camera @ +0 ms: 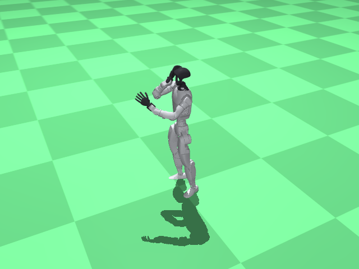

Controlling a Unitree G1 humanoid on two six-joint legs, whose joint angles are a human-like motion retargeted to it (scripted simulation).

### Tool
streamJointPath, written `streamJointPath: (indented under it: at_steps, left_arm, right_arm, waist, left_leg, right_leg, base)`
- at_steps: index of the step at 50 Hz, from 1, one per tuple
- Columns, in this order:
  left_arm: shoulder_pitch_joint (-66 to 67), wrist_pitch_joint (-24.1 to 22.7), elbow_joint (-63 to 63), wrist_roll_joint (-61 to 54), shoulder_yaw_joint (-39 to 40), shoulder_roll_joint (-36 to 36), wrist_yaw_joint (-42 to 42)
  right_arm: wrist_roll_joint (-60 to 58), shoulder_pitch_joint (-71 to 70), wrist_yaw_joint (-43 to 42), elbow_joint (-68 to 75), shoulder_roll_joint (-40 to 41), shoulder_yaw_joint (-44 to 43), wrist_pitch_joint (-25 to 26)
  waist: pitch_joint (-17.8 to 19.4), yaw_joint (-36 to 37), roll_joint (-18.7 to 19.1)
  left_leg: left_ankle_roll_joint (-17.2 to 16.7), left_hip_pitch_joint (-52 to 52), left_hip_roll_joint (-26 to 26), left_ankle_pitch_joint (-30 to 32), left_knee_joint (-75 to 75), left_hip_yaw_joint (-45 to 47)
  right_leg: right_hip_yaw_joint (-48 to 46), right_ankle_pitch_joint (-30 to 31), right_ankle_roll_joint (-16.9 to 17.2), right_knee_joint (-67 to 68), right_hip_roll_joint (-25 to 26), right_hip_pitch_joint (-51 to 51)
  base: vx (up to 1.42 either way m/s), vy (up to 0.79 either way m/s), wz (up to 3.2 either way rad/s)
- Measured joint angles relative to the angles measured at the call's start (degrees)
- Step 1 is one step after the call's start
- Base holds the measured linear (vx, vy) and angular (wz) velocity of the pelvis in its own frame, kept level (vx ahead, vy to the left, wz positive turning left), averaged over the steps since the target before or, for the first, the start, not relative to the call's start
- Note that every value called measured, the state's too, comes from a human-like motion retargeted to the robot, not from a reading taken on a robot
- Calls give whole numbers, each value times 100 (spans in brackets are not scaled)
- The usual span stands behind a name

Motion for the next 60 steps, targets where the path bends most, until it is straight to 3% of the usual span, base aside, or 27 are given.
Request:
streamJointPath:
  at_steps: [4, 10, 13, 20, 25, 27, 29, 32, 35, 37, 42, 48, 51, 55, 60]
  left_arm:
    - [-37, 109, -29, 52, 22, -71, 80]
    - [90, 297, 153, 262, 44, -66, 37]
    - [115, 276, 222, 283, -58, -17, 37]
    - [342, 187, 30, -203, 47, 19, -249]
    - [215, 5, 21, -135, -33, 100, -176]
    - [134, -13, 27, -53, -41, 85, -37]
    - [85, 56, 6, -39, -55, 39, 87]
    - [45, 250, 5, -50, -75, -33, 163]
    - [12, 393, 90, 71, -111, -23, 112]
    - [25, 367, 135, 149, -136, 15, 117]
    - [178, 314, 185, -23, -86, 57, 4]
    - [71, 146, 99, -188, -183, 21, -17]
    - [45, 39, -22, -175, -138, -11, 40]
    - [32, 126, -109, -45, -80, -70, 156]
    - [54, 463, 37, 83, -97, -63, 269]
  right_arm:
    - [773, 1218, 426, 1113, 208, 629, 213]
    - [1150, 1739, 1588, 4796, 402, 1150, 1047]
    - [1374, 1588, 1300, 4463, 518, 1080, 745]
    - [1338, 201, 1110, 1156, 374, 279, 171]
    - [481, -10, 510, 49, 238, 82, -83]
    - [228, 457, 309, 318, 132, 147, 44]
    - [725, 1150, 461, 971, 52, 572, 131]
    - [2051, 1986, 1227, 2845, -118, 1436, 474]
    - [2527, 2183, 1972, 4814, -217, 1875, 992]
    - [2620, 2249, 1978, 4890, -192, 1865, 839]
    - [2354, 1681, 1849, 2998, -141, 1153, 426]
    - [1420, 570, 785, 653, -93, 749, -92]
    - [1132, 629, 624, 131, -177, 805, -218]
    - [1218, 1391, 818, 1095, -541, 1334, 122]
    - [734, 1362, 1128, 4263, -751, 2079, 1335]
  waist:
    - [71, 23, 9]
    - [72, -69, 143]
    - [53, -101, 157]
    - [-10, -137, 101]
    - [-23, -89, 68]
    - [11, -33, 67]
    - [38, 24, 78]
    - [64, 68, 124]
    - [67, 81, 165]
    - [60, 76, 181]
    - [32, 27, 189]
    - [-3, 46, 104]
    - [5, 52, 72]
    - [48, 43, 85]
    - [63, -28, 136]
  left_leg:
    - [2, 55, 11, -12, 1, 31]
    - [-18, 117, 47, -22, -3, 75]
    - [-15, 89, 44, -11, -2, 63]
    - [30, -3, -3, 25, -10, -21]
    - [31, -25, -20, 26, -2, -37]
    - [16, -6, -4, 27, -3, -15]
    - [-8, 21, 14, 21, 0, 12]
    - [-43, 69, 27, 5, 6, 44]
    - [-75, 95, 44, -6, 11, 71]
    - [-85, 87, 47, -5, 14, 77]
    - [-43, 43, 26, 22, -2, 51]
    - [-14, -28, 0, 48, -7, -3]
    - [-29, -37, 6, 49, -1, -16]
    - [-72, 7, 20, 37, 4, -15]
    - [-84, 83, 25, 11, 5, 24]
  right_leg:
    - [29, -1, -4, 18, 14, 28]
    - [68, 8, -59, 45, 54, 52]
    - [56, 19, -44, 32, 50, 38]
    - [-16, 21, -39, -7, -2, 9]
    - [-27, 12, -1, -3, -23, -4]
    - [-10, 13, 0, 8, -4, -3]
    - [10, 16, 1, 16, 17, 6]
    - [37, 18, -3, 34, 28, 32]
    - [57, 21, -24, 51, 43, 41]
    - [61, 27, -13, 46, 47, 33]
    - [40, 45, 0, 13, 33, 11]
    - [-7, 46, 1, -23, 6, -16]
    - [-22, 39, 1, -21, 10, -15]
    - [-27, 28, 1, 2, 19, 21]
    - [6, 26, -30, 35, 17, 64]
  base:
    - [0, 0, 0]
    - [0, 0, 0]
    - [0, 0, 0]
    - [0, 0, 0]
    - [0, 0, 0]
    - [0, 0, 0]
    - [0, 0, 0]
    - [0, 0, 0]
    - [0, 0, 0]
    - [0, 0, 0]
    - [0, 0, 0]
    - [0, 0, 0]
    - [0, 0, 0]
    - [0, 0, 0]
    - [0, 0, 0]
